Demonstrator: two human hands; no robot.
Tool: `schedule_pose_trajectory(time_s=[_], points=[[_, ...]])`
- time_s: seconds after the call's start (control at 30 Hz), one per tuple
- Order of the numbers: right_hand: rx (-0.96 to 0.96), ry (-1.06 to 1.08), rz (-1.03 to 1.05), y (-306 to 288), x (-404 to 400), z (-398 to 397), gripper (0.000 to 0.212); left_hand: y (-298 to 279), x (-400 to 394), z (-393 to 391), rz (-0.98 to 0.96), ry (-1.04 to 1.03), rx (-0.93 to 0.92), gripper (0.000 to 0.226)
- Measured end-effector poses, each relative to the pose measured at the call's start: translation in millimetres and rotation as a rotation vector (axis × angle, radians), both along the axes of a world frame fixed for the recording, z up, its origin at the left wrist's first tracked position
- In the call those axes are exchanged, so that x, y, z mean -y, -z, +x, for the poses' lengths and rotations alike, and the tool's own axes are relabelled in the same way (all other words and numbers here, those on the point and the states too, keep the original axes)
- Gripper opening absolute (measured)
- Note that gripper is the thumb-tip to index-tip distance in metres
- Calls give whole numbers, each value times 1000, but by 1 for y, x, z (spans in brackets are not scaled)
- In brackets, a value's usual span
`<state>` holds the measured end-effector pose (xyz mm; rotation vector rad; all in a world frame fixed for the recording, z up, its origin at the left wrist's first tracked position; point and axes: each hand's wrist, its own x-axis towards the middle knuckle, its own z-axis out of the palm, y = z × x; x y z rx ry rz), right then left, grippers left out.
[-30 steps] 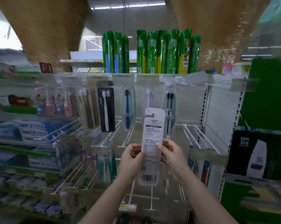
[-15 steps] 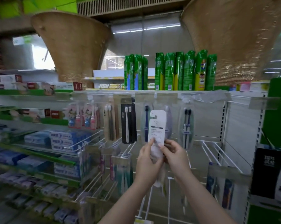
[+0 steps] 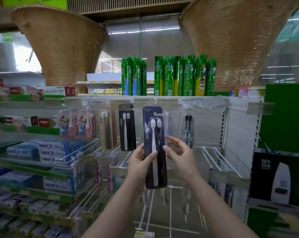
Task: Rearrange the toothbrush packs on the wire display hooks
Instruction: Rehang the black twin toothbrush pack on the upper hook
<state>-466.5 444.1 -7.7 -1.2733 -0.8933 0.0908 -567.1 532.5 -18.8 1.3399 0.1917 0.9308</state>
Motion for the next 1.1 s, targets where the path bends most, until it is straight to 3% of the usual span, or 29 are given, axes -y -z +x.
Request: schedule_pose_trajectory(time_s=[0.1, 0.27, 0.47, 0.87, 1.1], points=[[-108, -103, -27, 2, 1, 2, 27, 2, -4, 3, -61, 31, -37, 24], [-119, -100, -25, 4, 0, 2, 25, 6, -11, 0, -76, 98, -70, 27], [-85, -125, -56, 5, -21, -1, 26, 12, -29, -7, -31, -32, -130, 26], [48, -128, -203, 4, -148, -12, 28, 20, -137, -26, -172, -183, -167, 21], [35, -33, -198, -8, -215, 4, 25, -2, -208, -10, -92, -164, -248, 26]])
